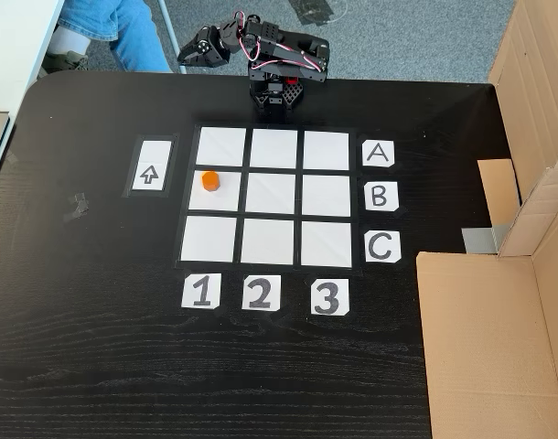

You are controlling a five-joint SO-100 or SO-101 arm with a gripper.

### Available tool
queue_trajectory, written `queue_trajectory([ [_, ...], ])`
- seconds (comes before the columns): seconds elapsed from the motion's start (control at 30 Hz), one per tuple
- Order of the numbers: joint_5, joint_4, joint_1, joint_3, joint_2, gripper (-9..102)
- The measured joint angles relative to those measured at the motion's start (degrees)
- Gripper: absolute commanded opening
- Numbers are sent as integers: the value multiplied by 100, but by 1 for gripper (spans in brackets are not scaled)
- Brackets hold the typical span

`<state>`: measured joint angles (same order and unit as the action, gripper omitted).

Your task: Pick up the round, orange token and place it in the grid on square B1.

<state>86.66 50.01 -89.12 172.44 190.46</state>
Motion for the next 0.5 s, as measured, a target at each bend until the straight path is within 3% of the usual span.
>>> queue_trajectory([
  [0.5, 0, 0, -26, 9, -9, -1],
])
